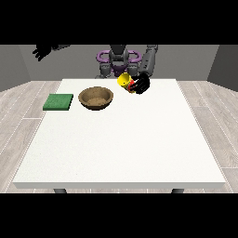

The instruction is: Pick the cup and pour the ball into the bowl, then pick the bowl and place it on the pad

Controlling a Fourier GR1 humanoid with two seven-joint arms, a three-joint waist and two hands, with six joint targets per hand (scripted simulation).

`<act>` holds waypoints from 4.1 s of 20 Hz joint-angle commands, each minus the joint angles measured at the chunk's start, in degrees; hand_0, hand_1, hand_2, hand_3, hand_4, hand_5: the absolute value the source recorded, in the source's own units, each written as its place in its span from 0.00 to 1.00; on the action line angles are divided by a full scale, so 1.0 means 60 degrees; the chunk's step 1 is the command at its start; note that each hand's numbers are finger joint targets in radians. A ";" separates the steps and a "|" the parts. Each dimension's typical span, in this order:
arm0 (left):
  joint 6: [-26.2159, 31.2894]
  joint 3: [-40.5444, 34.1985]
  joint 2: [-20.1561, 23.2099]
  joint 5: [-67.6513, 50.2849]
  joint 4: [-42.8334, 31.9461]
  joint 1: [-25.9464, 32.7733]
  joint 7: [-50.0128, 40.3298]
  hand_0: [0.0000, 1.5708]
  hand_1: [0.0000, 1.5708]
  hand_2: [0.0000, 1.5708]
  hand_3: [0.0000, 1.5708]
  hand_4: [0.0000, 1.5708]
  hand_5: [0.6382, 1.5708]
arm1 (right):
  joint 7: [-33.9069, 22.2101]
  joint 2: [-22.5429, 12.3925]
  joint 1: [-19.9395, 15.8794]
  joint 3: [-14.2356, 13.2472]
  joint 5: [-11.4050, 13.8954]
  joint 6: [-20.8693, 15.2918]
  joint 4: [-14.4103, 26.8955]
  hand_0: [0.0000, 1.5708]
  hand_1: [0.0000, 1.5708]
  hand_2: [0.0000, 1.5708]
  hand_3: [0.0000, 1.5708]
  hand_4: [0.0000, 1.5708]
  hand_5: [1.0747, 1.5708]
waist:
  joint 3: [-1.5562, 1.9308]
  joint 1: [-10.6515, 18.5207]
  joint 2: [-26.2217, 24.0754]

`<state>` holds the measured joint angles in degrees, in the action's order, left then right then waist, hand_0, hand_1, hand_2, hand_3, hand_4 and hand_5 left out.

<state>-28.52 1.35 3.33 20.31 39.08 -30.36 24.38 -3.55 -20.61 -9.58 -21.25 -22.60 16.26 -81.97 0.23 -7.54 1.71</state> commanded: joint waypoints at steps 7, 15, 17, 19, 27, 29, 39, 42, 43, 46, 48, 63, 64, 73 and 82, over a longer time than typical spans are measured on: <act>-0.1422 0.3232 0.0138 0.5145 -0.1683 -0.1833 -0.4693 0.87 0.87 1.00 1.00 0.93 0.96 | 0.0136 -0.0193 0.0201 -0.0103 0.0060 0.0491 0.1493 0.00 0.00 0.00 0.06 0.43 0.98 | 0.0025 0.0295 -0.1138; 0.0117 0.4070 -0.0544 0.6711 -0.1994 -0.4149 -0.8094 0.85 0.85 1.00 1.00 0.94 0.96 | 0.0497 -0.0342 -0.0121 -0.0101 -0.0132 0.1223 0.2197 0.00 0.00 0.00 0.08 0.45 0.98 | -0.0023 -0.0316 -0.0844; 0.0215 0.4466 -0.0548 0.7192 -0.1898 -0.4158 -0.8290 0.84 0.84 1.00 1.00 0.90 0.98 | 0.0720 -0.0552 -0.0614 -0.0387 -0.0194 0.1069 0.2443 0.00 0.00 0.00 0.10 0.45 0.98 | -0.0028 0.0043 -0.0487; 0.0718 0.4999 -0.0550 0.7878 -0.2091 -0.4857 -0.9347 0.87 0.87 1.00 1.00 0.84 0.99 | 0.0884 -0.0373 -0.0621 -0.0121 0.0092 0.1068 0.2562 0.00 0.00 0.00 0.10 0.44 0.97 | -0.0020 -0.0205 -0.0561; 0.3332 0.6820 -0.0553 0.8959 -0.1339 -0.4925 -1.0083 0.39 0.39 0.95 0.98 0.65 1.00 | 0.0768 -0.0007 -0.1242 0.0148 0.0327 0.0591 0.3067 0.00 0.00 0.00 0.19 0.44 0.97 | -0.0029 -0.0277 -0.0934; 0.3894 0.7192 -0.0554 0.9015 -0.0742 -0.4635 -1.0336 0.17 0.17 0.80 0.99 0.66 1.00 | 0.1061 0.0014 -0.1078 0.0194 0.0364 0.0890 0.3327 0.00 0.00 0.00 0.21 0.44 0.96 | -0.0029 -0.0302 -0.0898; 0.3242 0.5683 0.0269 0.8529 0.0639 -0.4520 -0.9286 0.20 0.20 0.95 0.98 0.70 1.00 | 0.0798 -0.0036 -0.0650 0.0006 0.0450 0.0277 0.3092 0.00 0.00 0.00 0.09 0.46 0.95 | -0.0042 0.0599 -0.1254; 0.1994 0.4456 0.0265 0.6857 0.1471 -0.3332 -0.8528 0.66 0.66 1.00 0.92 0.81 1.00 | 0.0571 -0.0128 -0.0808 -0.0273 0.0351 -0.0187 0.3013 0.00 0.00 0.00 0.09 0.46 0.95 | -0.0075 0.1290 -0.1314; 0.1956 0.3813 0.0517 0.6159 0.1748 -0.3361 -0.8151 0.66 0.66 0.96 0.73 0.84 0.99 | 0.0684 -0.0031 -0.0532 -0.0204 0.0454 -0.0173 0.3012 0.00 0.00 0.00 0.11 0.47 0.96 | -0.0084 0.1394 -0.1418; 0.1749 0.2073 0.0674 0.4190 0.2601 -0.3456 -0.7447 0.40 0.40 0.60 0.43 0.82 0.97 | 0.0670 0.0163 -0.0670 -0.0207 0.0542 -0.0613 0.2943 0.00 0.00 0.00 0.08 0.49 0.98 | -0.0142 0.1896 -0.1442; 0.1789 0.0971 0.0454 0.2775 0.3129 -0.3512 -0.7140 0.00 0.00 0.00 0.00 0.75 0.98 | 0.0684 0.0301 -0.0796 -0.0116 0.0594 -0.0729 0.2900 0.00 0.00 0.00 0.00 0.50 0.97 | -0.0177 0.2112 -0.1305; 0.7452 -0.3568 0.3070 -0.4222 0.4115 -0.3305 -0.5558 0.00 0.00 0.00 0.00 0.67 0.99 | 0.2268 0.1694 -0.0813 -0.0210 0.0919 -0.2032 0.3803 0.00 0.00 0.00 0.00 0.47 0.99 | -0.0041 0.3630 0.0482; 0.7345 -0.3760 0.3207 -0.4283 0.3957 -0.3399 -0.5538 0.00 0.00 0.00 0.00 0.67 0.98 | 0.2395 0.2286 -0.0855 0.0162 0.1198 -0.2471 0.3714 0.00 0.00 0.00 0.00 0.47 0.99 | -0.0042 0.3348 0.0617; 0.7459 -0.3842 0.3641 -0.4868 0.5194 -0.2461 -0.6183 0.00 0.00 0.00 0.00 0.64 0.96 | 0.3876 0.1244 -0.1883 -0.0259 0.0943 -0.1082 0.6610 0.00 0.00 0.00 0.00 0.37 0.98 | -0.0029 0.3102 0.0824; 0.7694 -0.4346 0.4672 -0.5692 0.5589 -0.2858 -0.6702 0.00 0.00 0.00 0.00 0.65 0.96 | 0.5091 0.1343 -0.2802 -0.0076 0.1224 -0.1030 0.8163 0.00 0.00 0.00 0.00 0.30 0.95 | -0.0026 0.2878 0.1725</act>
<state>18.22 -23.89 29.28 -12.12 71.07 -46.35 -12.82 25.61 -11.03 -24.75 -21.90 -15.49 7.57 -37.68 -0.18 10.51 10.82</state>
